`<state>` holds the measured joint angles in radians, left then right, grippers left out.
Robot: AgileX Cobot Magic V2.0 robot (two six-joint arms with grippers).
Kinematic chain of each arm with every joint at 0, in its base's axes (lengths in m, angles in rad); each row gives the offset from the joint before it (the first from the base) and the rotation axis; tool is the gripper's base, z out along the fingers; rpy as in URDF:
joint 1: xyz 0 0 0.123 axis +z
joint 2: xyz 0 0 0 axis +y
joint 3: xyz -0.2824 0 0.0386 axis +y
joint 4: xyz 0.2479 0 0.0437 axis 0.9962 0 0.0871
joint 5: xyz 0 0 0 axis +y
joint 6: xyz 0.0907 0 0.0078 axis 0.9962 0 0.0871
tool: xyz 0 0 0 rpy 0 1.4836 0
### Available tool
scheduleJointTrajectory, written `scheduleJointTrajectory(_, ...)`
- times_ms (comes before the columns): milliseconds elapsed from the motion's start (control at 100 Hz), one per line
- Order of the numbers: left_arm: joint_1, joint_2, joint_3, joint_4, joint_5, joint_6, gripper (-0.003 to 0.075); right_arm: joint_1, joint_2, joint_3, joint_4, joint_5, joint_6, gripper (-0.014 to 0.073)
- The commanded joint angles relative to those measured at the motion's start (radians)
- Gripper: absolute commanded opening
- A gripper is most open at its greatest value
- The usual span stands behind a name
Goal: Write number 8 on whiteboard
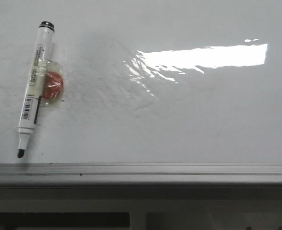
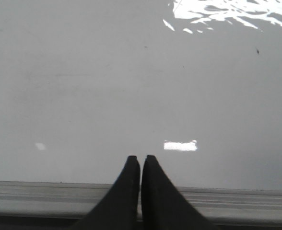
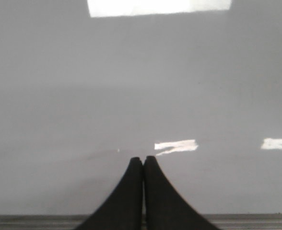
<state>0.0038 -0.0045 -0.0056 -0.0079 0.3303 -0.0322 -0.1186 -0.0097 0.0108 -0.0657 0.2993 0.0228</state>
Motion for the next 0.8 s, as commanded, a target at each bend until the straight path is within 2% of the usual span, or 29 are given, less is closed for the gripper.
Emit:
scheduleJointTrajectory(0,0.002,-0.029,0.038,0.036,-0.049,-0.009,-0.0020,-0.006,-0.023,0.012,0.002,-0.127,-0.005,-0.0063)
scheduleJointTrajectory(210,0.002,-0.029,0.038,0.067,-0.053,-0.009,-0.0020,-0.006,-0.023,0.012,0.002,-0.189,-0.005,-0.0063)
scheduleJointTrajectory(320,0.002,-0.029,0.038,0.188,-0.053,-0.009,-0.0020,-0.006,-0.023,0.012,0.002,-0.214,-0.005,-0.0063)
scheduleJointTrajectory(430,0.002,-0.029,0.038,0.228,-0.053,-0.009,-0.0020,-0.006,-0.023,0.012,0.002,-0.261,-0.005,-0.0063)
scheduleJointTrajectory(790,0.002,-0.029,0.038,0.231,-0.077,-0.009,-0.0020,-0.006,-0.023,0.012,0.002,-0.292,-0.005,-0.0063)
